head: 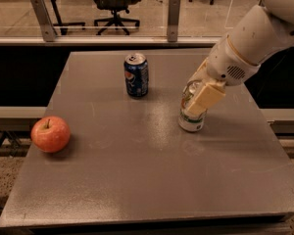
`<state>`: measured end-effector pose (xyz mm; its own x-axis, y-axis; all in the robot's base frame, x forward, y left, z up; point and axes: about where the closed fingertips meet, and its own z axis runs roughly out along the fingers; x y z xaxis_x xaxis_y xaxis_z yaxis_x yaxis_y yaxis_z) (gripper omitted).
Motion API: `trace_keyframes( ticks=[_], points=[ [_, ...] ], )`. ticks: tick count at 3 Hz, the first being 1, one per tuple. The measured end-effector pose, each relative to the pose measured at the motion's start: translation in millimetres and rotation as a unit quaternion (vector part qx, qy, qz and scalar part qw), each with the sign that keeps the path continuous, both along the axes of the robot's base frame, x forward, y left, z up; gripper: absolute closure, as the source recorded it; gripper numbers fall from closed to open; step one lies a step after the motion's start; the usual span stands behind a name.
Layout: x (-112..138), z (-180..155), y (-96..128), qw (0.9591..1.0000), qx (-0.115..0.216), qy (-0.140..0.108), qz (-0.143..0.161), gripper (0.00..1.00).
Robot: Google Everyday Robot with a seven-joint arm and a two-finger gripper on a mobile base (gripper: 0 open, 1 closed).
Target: Move 7up can near pepsi can
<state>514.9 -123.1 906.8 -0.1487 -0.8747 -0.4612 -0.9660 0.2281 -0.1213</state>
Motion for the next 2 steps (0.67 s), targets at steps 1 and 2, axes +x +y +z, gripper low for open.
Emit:
trace_keyframes(
  ticks=[1, 2],
  points=[
    [5, 0, 2, 0.9999, -0.007, 0.000, 0.007, 0.63],
    [21, 5, 12, 0.9998, -0.015, -0.001, 0.016, 0.87]
  ],
)
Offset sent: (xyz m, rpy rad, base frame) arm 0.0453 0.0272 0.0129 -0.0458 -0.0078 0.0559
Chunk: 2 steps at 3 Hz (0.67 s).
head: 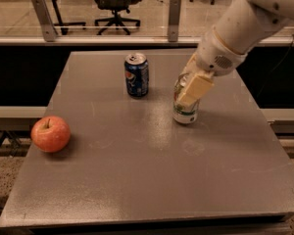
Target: Move 7up can near pepsi can
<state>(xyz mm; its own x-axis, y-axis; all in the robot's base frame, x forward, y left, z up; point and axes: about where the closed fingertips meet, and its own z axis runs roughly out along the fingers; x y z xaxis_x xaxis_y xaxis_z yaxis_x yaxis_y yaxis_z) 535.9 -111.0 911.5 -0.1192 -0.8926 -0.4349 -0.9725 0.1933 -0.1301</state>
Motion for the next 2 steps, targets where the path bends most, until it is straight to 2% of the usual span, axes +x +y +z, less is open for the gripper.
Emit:
trace_keyframes(
  ticks=[1, 2],
  points=[
    [23, 2, 15, 0.9999, 0.008, 0.006, 0.002, 1.00],
    [47, 1, 27, 0.9997, 0.021, 0.013, 0.001, 1.00]
  ],
)
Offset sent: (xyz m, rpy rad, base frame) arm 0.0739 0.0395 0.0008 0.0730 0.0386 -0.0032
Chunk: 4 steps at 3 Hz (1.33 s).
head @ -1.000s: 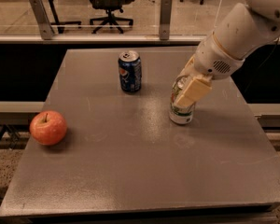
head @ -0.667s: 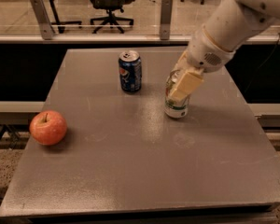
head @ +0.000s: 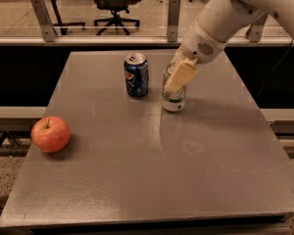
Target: Move 7up can near pepsi can
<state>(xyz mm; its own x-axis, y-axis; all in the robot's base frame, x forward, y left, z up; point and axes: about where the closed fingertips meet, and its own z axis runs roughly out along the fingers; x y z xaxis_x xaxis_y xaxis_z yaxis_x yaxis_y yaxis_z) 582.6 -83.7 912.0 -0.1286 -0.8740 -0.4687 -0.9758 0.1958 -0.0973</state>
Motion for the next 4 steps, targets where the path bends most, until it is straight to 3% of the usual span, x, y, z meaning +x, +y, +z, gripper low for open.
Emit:
trace_keyframes(
  ticks=[1, 4],
  points=[
    [17, 0, 11, 0.9999, 0.016, 0.002, 0.000, 1.00],
    [33, -5, 26, 0.9993, 0.036, 0.004, 0.009, 0.35]
  ],
)
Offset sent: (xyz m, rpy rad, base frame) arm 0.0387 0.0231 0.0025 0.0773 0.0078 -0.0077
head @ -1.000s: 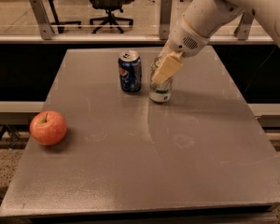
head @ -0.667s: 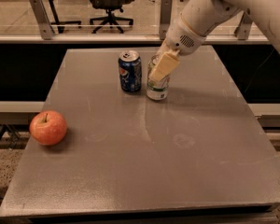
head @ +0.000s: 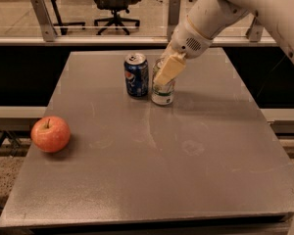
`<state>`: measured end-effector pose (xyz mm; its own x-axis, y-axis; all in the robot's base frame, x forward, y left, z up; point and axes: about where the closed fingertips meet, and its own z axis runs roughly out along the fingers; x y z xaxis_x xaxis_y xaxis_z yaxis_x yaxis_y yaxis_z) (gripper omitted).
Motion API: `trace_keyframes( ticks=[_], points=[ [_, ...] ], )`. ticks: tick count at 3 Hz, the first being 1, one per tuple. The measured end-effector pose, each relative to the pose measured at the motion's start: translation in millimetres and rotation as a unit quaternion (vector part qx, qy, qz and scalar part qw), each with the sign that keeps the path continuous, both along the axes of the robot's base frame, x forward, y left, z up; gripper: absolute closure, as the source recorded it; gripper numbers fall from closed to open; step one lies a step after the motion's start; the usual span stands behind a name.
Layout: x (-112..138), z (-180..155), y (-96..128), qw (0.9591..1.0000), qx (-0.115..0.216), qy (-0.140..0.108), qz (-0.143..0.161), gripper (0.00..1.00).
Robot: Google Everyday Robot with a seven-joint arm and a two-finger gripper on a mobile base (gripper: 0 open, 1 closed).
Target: Move 7up can near pepsi can
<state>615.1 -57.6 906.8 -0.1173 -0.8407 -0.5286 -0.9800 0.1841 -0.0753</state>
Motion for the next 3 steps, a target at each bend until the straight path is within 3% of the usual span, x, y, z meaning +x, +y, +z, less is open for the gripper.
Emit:
trace_keyframes(
  ticks=[1, 2, 3],
  points=[
    [0.3, -1.5, 1.7, 1.0000, 0.000, 0.001, 0.001, 0.12],
    [0.6, -2.8, 3.3, 1.0000, 0.000, 0.002, 0.002, 0.00],
    [0.6, -2.9, 3.3, 1.0000, 0.000, 0.002, 0.002, 0.00]
  ],
)
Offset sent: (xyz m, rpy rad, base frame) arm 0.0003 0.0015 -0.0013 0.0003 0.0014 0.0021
